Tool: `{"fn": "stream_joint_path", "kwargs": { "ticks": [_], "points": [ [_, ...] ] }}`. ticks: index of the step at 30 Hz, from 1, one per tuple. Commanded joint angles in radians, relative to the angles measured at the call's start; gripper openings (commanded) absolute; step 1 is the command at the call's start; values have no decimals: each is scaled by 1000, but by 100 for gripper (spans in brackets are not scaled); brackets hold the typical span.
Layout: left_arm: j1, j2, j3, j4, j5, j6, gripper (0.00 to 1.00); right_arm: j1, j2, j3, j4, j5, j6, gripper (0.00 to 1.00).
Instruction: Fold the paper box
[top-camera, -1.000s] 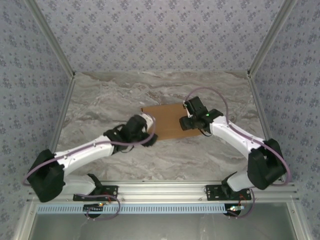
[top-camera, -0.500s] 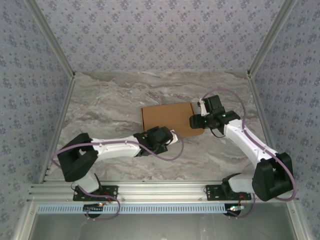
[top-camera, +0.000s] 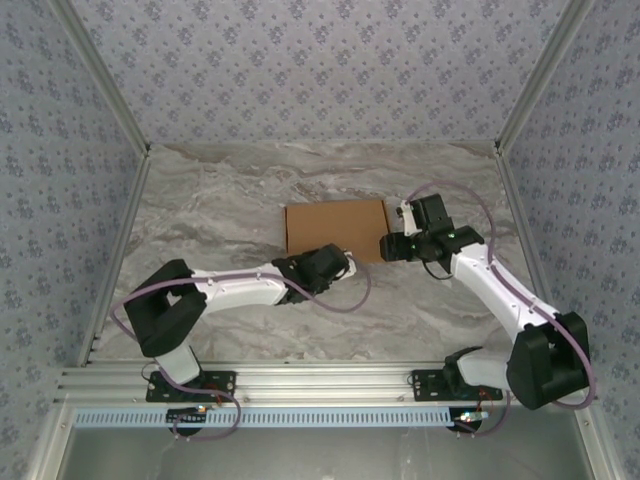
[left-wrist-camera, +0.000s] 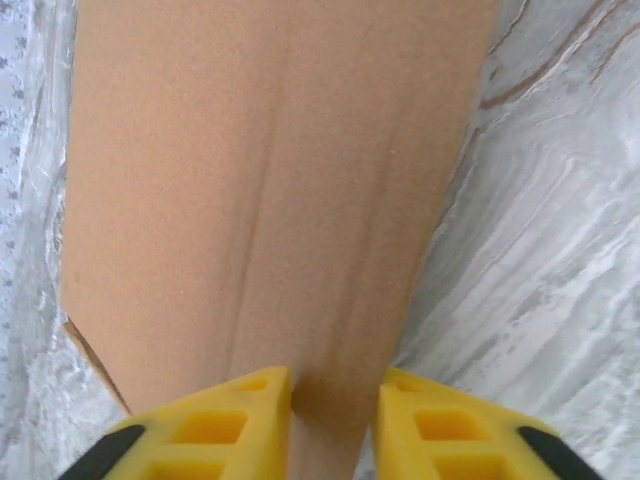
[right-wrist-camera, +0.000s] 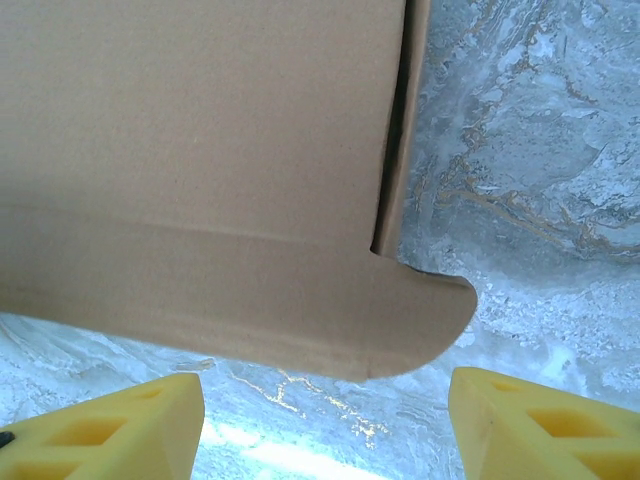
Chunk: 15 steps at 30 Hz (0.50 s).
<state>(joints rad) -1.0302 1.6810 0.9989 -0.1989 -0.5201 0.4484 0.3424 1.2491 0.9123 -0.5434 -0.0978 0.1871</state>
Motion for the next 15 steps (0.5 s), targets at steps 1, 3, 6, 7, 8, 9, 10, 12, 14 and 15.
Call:
{"fn": "stream_joint_path", "kwargs": {
  "ticks": [1,3,6,7,8,9,10,12,14,15],
  "points": [
    [31,-50,51,-47,31,3,17,-1,-43,-11,-14,1,11,67],
    [46,-57,61,-49,36,14,12,4,-66,-18,-12,7,9,67],
    [69,-70,85,-62,45,31,5,14,-105,-24,-10,7,0,68],
    [78,-75,96,-70,45,36,3,21,-122,-28,-7,4,-7,68],
    [85,-80,104,-78,48,40,1,31,-138,-33,-1,1,-12,67],
    [94,-86,113,-86,51,42,0,43,-161,-41,8,0,-18,68],
    [103,-92,124,-95,55,42,0,57,-180,-50,22,-4,-22,68],
    [118,-104,142,-110,64,43,0,81,-220,-67,51,-19,-29,67],
    [136,-115,162,-122,74,44,0,104,-247,-82,80,-33,-33,68],
    [146,-122,179,-139,83,48,0,116,-255,-89,96,-42,-37,67]
  ]
}}
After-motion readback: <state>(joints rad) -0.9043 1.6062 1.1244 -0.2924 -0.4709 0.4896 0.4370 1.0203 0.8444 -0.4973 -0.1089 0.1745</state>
